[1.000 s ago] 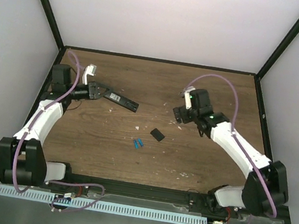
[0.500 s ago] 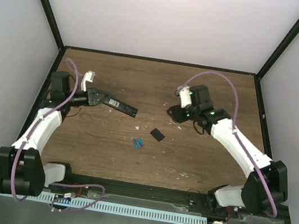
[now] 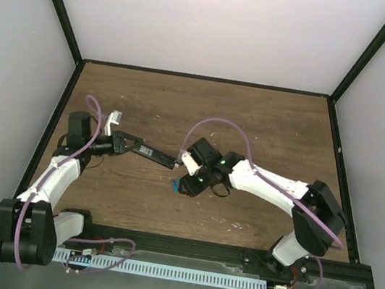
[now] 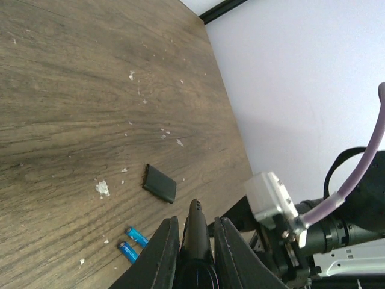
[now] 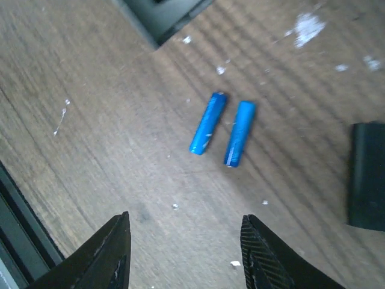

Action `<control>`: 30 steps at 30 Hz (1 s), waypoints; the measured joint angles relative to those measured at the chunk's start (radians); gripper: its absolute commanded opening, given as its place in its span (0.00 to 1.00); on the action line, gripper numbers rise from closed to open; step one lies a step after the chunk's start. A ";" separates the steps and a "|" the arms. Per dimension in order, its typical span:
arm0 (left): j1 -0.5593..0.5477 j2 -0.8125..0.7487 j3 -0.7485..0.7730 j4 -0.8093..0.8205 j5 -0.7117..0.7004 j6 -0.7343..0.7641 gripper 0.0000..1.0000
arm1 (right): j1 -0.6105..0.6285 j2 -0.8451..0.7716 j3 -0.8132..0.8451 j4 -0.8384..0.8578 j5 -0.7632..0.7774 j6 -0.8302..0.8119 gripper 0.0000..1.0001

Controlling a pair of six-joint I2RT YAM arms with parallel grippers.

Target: Load the batteries into the remote control

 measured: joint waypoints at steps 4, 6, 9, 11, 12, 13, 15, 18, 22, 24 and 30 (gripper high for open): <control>0.005 -0.019 -0.026 0.006 -0.011 -0.003 0.00 | 0.031 0.045 0.016 -0.007 -0.023 0.009 0.40; 0.013 -0.029 -0.045 0.010 -0.023 -0.003 0.00 | 0.036 0.069 0.029 -0.005 -0.032 0.009 0.39; 0.021 -0.037 -0.068 0.005 -0.045 -0.007 0.00 | 0.036 0.107 0.046 -0.001 -0.039 0.005 0.36; 0.022 -0.042 -0.070 -0.005 -0.064 -0.008 0.00 | 0.036 0.129 0.057 0.003 -0.039 0.000 0.34; 0.022 -0.045 -0.070 -0.007 -0.070 -0.008 0.00 | 0.037 0.140 0.063 0.005 -0.039 -0.004 0.33; 0.022 -0.049 -0.070 -0.008 -0.077 -0.010 0.00 | 0.037 0.152 0.068 0.008 -0.039 -0.007 0.31; 0.022 -0.054 -0.071 -0.009 -0.090 -0.013 0.00 | 0.037 0.174 0.080 0.011 -0.036 -0.011 0.30; 0.022 -0.062 -0.072 -0.009 -0.105 -0.020 0.00 | 0.037 0.198 0.103 0.013 -0.031 -0.018 0.29; 0.023 -0.063 -0.072 -0.009 -0.121 -0.033 0.00 | 0.037 0.220 0.130 0.019 -0.026 -0.030 0.29; 0.022 -0.063 -0.072 -0.009 -0.126 -0.036 0.00 | 0.037 0.230 0.138 0.021 -0.020 -0.033 0.28; 0.023 -0.062 -0.072 -0.010 -0.144 -0.044 0.00 | 0.038 0.277 0.162 0.022 -0.005 -0.036 0.27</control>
